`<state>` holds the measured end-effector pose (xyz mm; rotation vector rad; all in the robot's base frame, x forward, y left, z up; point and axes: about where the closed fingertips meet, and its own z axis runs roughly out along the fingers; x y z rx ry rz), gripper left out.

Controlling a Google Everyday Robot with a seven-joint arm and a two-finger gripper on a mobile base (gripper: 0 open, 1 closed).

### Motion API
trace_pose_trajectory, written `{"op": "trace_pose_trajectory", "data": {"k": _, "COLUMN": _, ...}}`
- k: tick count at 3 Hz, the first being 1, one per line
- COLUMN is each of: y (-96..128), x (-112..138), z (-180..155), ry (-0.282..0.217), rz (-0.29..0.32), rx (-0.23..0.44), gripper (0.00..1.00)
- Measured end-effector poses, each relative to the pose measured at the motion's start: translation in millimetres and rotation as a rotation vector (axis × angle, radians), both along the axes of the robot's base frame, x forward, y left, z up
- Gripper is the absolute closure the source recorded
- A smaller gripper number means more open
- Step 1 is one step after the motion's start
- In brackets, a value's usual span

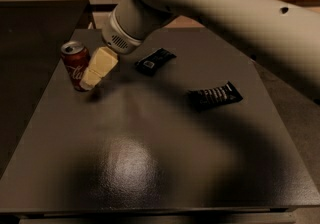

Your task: Pick coke can

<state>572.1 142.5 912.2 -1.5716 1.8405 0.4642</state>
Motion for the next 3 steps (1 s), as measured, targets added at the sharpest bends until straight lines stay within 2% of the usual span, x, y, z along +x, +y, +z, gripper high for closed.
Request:
{"op": "trace_pose_trajectory", "data": {"k": 1, "y": 21.9, "x": 2.8, "z": -5.9, "ry": 0.016, "rz": -0.002, "rx": 0.029, "gripper": 0.00}}
{"op": "trace_pose_trajectory", "data": {"k": 3, "y": 43.9, "x": 11.2, "z": -13.3, "ry": 0.070, "rz": -0.035, "rx": 0.078, "gripper": 0.00}}
